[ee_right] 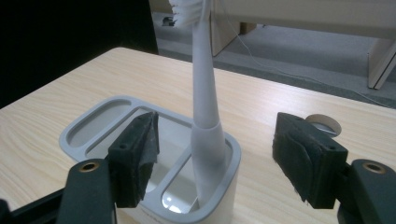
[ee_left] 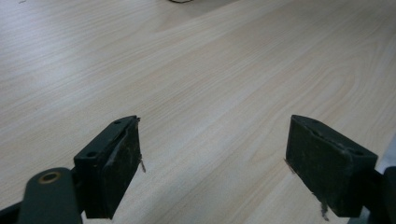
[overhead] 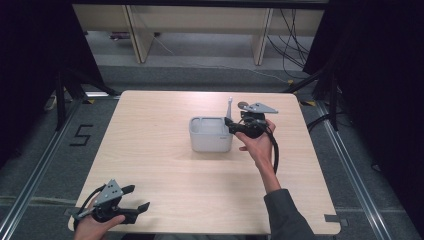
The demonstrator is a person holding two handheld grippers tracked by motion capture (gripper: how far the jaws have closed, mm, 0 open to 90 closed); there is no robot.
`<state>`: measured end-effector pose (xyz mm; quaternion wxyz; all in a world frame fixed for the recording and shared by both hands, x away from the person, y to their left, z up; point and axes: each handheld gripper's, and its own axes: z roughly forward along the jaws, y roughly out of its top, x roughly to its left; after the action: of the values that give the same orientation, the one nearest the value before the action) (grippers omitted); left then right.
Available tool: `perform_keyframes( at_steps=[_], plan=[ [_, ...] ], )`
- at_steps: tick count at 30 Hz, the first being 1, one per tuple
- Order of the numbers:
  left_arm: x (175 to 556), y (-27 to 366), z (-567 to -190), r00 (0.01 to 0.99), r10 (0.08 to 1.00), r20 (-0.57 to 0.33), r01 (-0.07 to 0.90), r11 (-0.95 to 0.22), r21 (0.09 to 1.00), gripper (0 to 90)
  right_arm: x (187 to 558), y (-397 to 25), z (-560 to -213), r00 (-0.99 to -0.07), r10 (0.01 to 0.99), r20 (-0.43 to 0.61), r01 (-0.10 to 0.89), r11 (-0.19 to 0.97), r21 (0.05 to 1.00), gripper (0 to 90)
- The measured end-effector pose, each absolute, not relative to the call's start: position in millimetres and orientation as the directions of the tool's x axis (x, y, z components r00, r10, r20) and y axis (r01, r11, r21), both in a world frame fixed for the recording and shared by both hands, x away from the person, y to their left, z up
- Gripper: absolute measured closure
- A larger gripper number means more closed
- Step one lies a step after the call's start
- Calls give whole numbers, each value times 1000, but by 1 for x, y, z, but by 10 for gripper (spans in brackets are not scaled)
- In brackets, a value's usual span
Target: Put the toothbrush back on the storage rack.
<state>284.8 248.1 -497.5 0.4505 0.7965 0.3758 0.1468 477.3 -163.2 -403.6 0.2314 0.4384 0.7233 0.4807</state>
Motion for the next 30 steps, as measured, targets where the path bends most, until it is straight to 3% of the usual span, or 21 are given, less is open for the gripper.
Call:
perform_keyframes(
  at_steps=[8,30],
  plan=[
    [285,248,-498,671,734,-105,468,-310,828,175,466,-172,-406,-504,858,97,408,138,903,280],
    [284,247,-497,681,724,-106,458,-309,833,175,444,-183,-415,-512,854,94,422,154,893,286]
  ],
)
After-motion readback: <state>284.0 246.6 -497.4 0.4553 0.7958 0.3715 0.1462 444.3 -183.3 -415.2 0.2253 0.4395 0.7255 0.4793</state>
